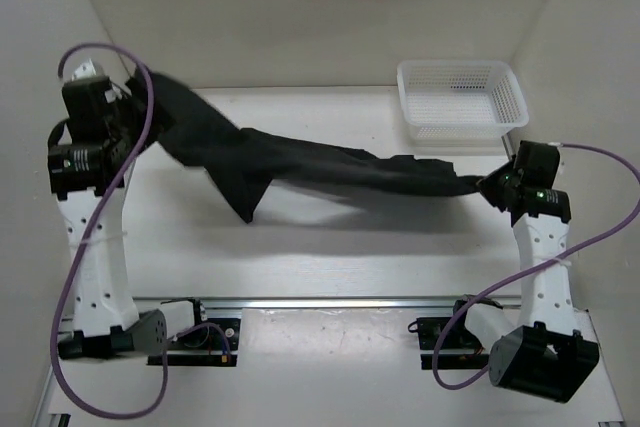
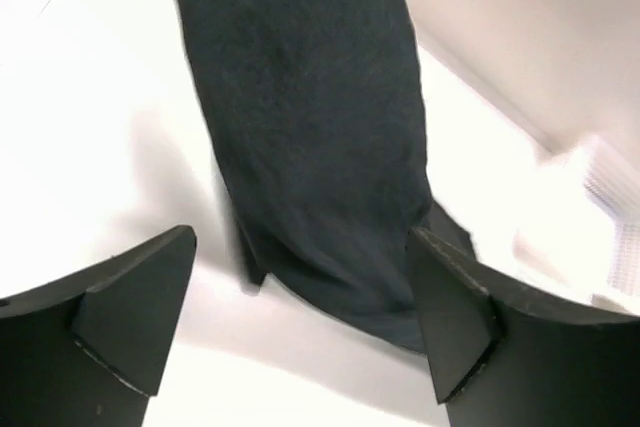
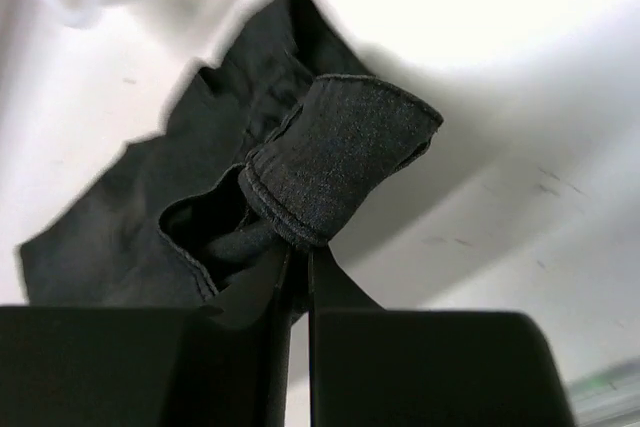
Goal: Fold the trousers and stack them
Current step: Flatten the trousers out
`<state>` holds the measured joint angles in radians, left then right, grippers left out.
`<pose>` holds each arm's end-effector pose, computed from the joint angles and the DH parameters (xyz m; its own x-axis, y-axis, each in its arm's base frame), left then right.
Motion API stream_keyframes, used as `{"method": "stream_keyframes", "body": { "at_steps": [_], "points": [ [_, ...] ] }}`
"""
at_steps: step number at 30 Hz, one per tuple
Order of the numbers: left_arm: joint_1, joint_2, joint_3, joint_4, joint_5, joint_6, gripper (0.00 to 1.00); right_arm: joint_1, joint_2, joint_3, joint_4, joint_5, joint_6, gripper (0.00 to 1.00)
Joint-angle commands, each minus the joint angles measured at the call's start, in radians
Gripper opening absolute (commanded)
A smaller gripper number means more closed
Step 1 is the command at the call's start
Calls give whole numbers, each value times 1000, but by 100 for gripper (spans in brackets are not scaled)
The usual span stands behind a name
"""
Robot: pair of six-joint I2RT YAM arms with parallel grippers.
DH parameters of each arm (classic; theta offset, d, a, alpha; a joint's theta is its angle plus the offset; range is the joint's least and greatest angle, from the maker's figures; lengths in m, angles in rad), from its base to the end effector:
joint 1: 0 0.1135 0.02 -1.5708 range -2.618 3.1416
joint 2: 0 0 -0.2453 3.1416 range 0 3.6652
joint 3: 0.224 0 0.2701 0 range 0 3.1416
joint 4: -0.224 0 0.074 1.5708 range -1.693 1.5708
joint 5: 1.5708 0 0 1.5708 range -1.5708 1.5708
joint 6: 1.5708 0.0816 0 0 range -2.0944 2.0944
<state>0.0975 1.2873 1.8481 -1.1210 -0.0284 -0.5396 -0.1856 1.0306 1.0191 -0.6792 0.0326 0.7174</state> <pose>0.2728 0.0290 0.4572 -0.3914 -0.5543 -0.7345 -0.3757 0.8249 -0.4223 0.2725 -0.0539 0.2817 -0.3343 0.7313 -0.5945 0.5692 0.6594 0.4911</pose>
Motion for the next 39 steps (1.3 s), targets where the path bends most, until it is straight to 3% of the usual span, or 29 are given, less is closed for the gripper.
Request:
{"method": "stream_keyframes", "body": {
  "at_steps": [1, 3, 6, 7, 11, 12, 13, 15, 16, 17, 18, 20, 25, 27, 31, 35, 36, 39],
  "points": [
    [19, -52, -219, -36, -67, 4, 100, -9, -55, -82, -49, 78, -13, 0],
    [19, -83, -321, -36, -77, 4, 100, -9, -89, -145, -74, 107, -13, 0],
    [19, -103, -412, -17, -102, 4, 100, -20, -104, -180, -109, 159, -13, 20],
    [19, -103, -430, -17, -113, 13, 99, -20, -113, -180, -109, 171, -13, 33],
    [28, -39, -501, 35, -113, 13, 48, -31, -100, -168, -100, 162, -13, 36],
    [39, -25, -533, 46, -113, 13, 26, -31, -99, -153, -100, 150, -13, 36],
    [48, 6, -549, 46, -98, 13, 20, -31, -84, -139, -100, 136, -13, 39],
    [74, 17, -628, 67, -55, 13, 20, -31, -70, -139, -111, 136, -22, 50],
    [88, 27, -662, 87, -41, 13, 50, -31, -70, -139, -111, 136, -22, 58],
    [108, 39, -697, 107, -22, 13, 81, -31, -70, -155, -121, 136, -22, 75],
    [151, 55, -754, 151, 16, 3, 99, -31, -70, -166, -122, 136, -22, 79],
    [192, 133, -783, 194, 88, 13, 100, -31, -70, -186, -131, 136, -13, 88],
    [225, 296, -744, 259, 228, -17, 100, -31, -60, -255, -143, 55, 11, 88],
    [225, 370, -721, 268, 217, -36, 97, -31, -40, -275, -117, 12, 11, 86],
    [225, 457, -684, 280, 217, -65, 87, -31, -18, -297, -45, -28, 1, 84],
    [225, 517, -661, 289, 199, -74, 40, -31, 23, -286, -22, -28, -30, 82],
    [225, 529, -626, 290, 199, -74, 11, -31, 37, -286, -22, -28, -30, 82],
    [225, 528, -537, 248, 180, -65, 11, -31, 37, -277, -22, -28, -30, 81]
  ]
}}
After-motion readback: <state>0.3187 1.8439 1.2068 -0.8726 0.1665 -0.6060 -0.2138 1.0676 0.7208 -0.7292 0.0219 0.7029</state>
